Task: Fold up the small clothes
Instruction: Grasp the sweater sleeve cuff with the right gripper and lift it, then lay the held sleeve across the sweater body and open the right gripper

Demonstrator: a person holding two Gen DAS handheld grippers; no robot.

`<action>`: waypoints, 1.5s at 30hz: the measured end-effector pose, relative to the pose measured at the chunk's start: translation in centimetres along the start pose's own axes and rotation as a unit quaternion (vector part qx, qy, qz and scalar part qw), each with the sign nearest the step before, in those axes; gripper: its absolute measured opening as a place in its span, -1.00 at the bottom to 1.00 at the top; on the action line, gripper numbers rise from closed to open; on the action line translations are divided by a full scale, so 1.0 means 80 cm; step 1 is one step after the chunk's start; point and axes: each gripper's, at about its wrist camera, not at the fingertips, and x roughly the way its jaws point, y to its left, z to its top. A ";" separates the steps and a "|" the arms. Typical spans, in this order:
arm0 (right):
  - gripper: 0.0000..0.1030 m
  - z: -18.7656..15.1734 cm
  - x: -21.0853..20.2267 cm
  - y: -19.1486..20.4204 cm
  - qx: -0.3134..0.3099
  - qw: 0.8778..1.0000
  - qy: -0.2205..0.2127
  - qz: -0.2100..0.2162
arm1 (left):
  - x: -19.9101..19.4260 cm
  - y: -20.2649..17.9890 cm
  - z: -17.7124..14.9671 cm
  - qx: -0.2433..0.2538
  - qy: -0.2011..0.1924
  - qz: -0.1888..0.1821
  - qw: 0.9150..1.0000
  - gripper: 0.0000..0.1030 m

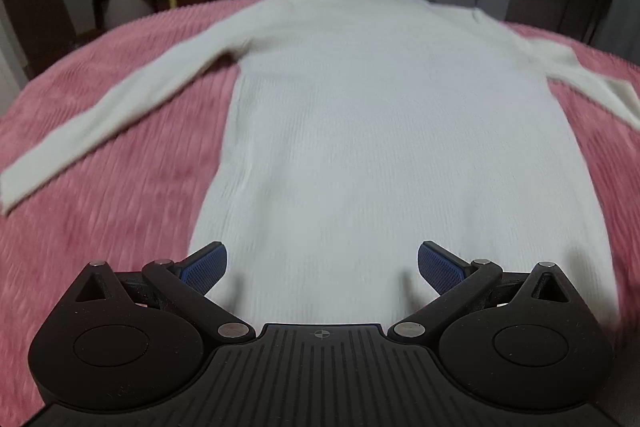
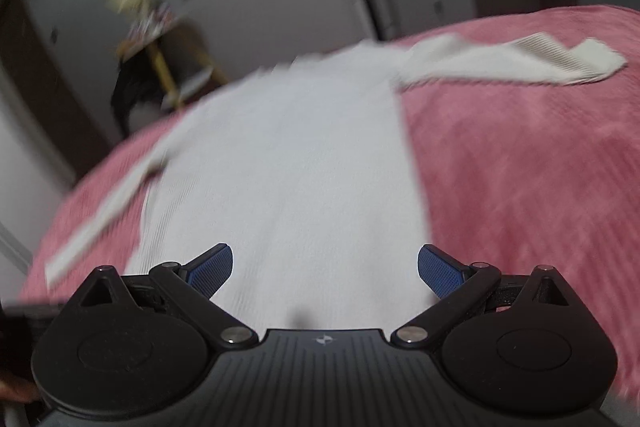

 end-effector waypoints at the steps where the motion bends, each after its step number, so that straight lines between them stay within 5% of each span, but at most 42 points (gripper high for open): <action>1: 0.92 0.014 0.002 -0.022 0.027 1.000 -0.012 0.002 | 0.008 -0.003 0.010 -0.004 -0.004 0.001 1.000 1.00; 7: 0.78 0.089 0.022 -0.184 0.190 0.975 -0.112 -0.031 | 0.067 -0.021 0.068 -0.041 -0.040 0.005 0.998 1.00; 11: 0.75 0.137 0.049 -0.280 0.256 0.957 -0.125 -0.051 | 0.112 -0.024 0.084 -0.055 -0.053 0.026 0.997 1.00; 15: -0.19 0.177 0.082 -0.346 0.273 0.948 -0.121 -0.107 | 0.133 -0.023 0.080 -0.042 -0.074 0.053 0.995 1.00; 17: -0.21 0.188 0.099 -0.379 0.299 0.939 -0.119 -0.123 | 0.134 -0.024 0.079 -0.037 -0.085 0.055 0.994 1.00; 19: -0.50 0.193 0.112 -0.402 0.326 0.927 -0.129 -0.132 | 0.134 -0.025 0.080 -0.035 -0.093 0.055 0.994 1.00; 26: -0.51 0.207 0.150 -0.449 0.373 0.907 -0.155 -0.120 | 0.140 -0.030 0.071 -0.015 -0.108 0.057 0.992 1.00; 29: -0.89 0.217 0.154 -0.442 0.346 0.915 -0.153 -0.141 | 0.141 -0.025 0.072 -0.024 -0.104 0.049 0.993 1.00; 36: -0.88 0.259 0.107 -0.344 0.203 0.943 -0.206 -0.163 | 0.143 -0.016 0.074 -0.049 -0.086 0.033 0.995 1.00; 41: -0.88 0.275 0.092 -0.212 0.081 0.964 -0.236 -0.094 | 0.143 -0.009 0.074 -0.047 -0.079 0.015 0.996 1.00; 45: -0.88 0.270 0.121 -0.091 -0.014 0.978 -0.209 0.006 | 0.139 -0.007 0.069 -0.034 -0.085 0.010 0.996 1.00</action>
